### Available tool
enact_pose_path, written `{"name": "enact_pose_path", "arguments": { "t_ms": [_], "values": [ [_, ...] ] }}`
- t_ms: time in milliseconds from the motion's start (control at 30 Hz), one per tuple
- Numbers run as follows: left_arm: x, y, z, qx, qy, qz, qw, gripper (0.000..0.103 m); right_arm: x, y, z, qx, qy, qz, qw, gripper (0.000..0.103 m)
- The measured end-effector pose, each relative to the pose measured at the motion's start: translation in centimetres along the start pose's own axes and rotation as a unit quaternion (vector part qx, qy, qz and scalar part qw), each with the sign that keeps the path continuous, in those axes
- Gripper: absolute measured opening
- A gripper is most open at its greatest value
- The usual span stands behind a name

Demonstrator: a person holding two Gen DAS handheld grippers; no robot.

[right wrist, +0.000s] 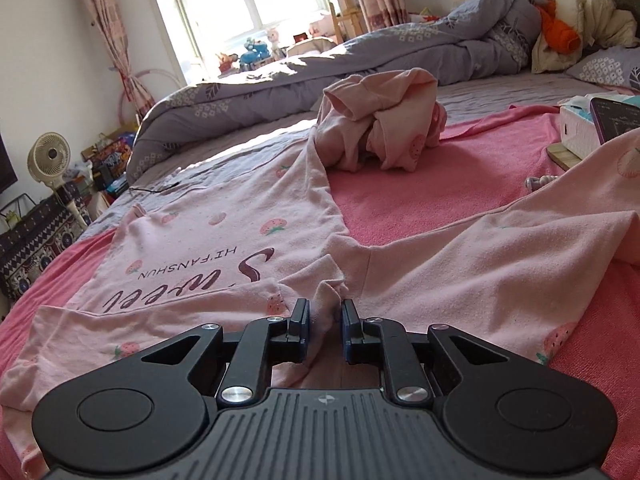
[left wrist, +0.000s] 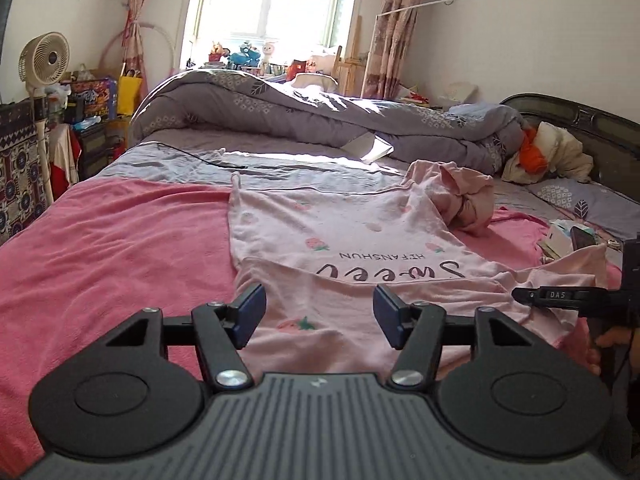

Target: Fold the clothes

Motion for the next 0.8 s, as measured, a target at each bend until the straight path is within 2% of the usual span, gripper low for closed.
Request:
{"name": "enact_pose_path", "arguments": {
  "t_ms": [67,133,200,233,300,400,467,500,567,600,667,733,767,800],
  "values": [
    [-0.1,-3.1,1.5,0.029,-0.041,-0.028,0.9984,0.065,-0.4,0.1,-0.2,-0.01,0.027,0.012,1.0,0.018],
    [-1.2,-5.8,1.6,0.069,-0.068,-0.067,0.9931,0.065,-0.7,0.3,-0.6,-0.026,0.059,0.028,0.998,0.029],
    [-3.1,-7.2,-0.2,0.107,-0.064,-0.1,0.9871,0.067,-1.1,0.5,-0.8,-0.048,0.109,0.049,0.992,0.035],
    [-3.9,-7.3,-1.2,0.117,-0.054,-0.103,0.9862,0.075,-1.4,0.6,-0.8,-0.058,0.136,0.062,0.987,0.042],
    [-5.5,-5.7,-4.0,0.099,-0.008,-0.079,0.992,0.078,-2.1,0.7,-0.8,-0.075,0.191,0.088,0.975,0.052],
    [-6.2,-3.7,-5.8,0.088,0.007,-0.068,0.9938,0.078,-3.1,0.8,-0.8,-0.1,0.272,0.128,0.949,0.065],
    [-6.3,-2.5,-6.6,0.125,0.0,-0.079,0.9891,0.081,-3.4,1.0,-0.9,-0.111,0.301,0.144,0.936,0.068],
    [-6.2,-2.0,-6.9,0.149,0.0,-0.083,0.9853,0.082,-3.3,1.1,-1.0,-0.114,0.303,0.15,0.934,0.068],
    [-5.7,-1.0,-7.1,0.222,-0.004,-0.09,0.9709,0.074,-3.0,1.7,-1.2,-0.115,0.292,0.164,0.935,0.068],
    [-5.2,-0.6,-6.8,0.24,-0.011,-0.08,0.9673,0.074,-2.9,2.1,-1.5,-0.11,0.284,0.174,0.936,0.068],
    [-4.0,0.2,-5.1,0.227,-0.03,-0.036,0.9728,0.075,-2.8,3.0,-3.0,-0.076,0.268,0.199,0.94,0.07],
    [-2.9,0.4,-2.6,0.214,-0.058,0.018,0.975,0.08,-3.2,3.5,-5.4,-0.029,0.257,0.213,0.942,0.078],
    [-2.6,0.0,-1.1,0.213,-0.081,0.035,0.9731,0.083,-3.7,3.4,-7.0,-0.005,0.258,0.213,0.942,0.081],
    [-2.6,-0.8,0.3,0.218,-0.11,0.032,0.9692,0.087,-4.2,3.3,-8.5,0.019,0.26,0.212,0.942,0.084]
  ]
}}
Point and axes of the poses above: each gripper's, at about its wrist camera, not at the fingertips, and y roughly against the way its jaws point, z to its right, x to its top, the point moved 3 cm from there along -y, roughly the way its jaws point, and after that the axes turned 14 degrees about -y, right-handed, at the moved point
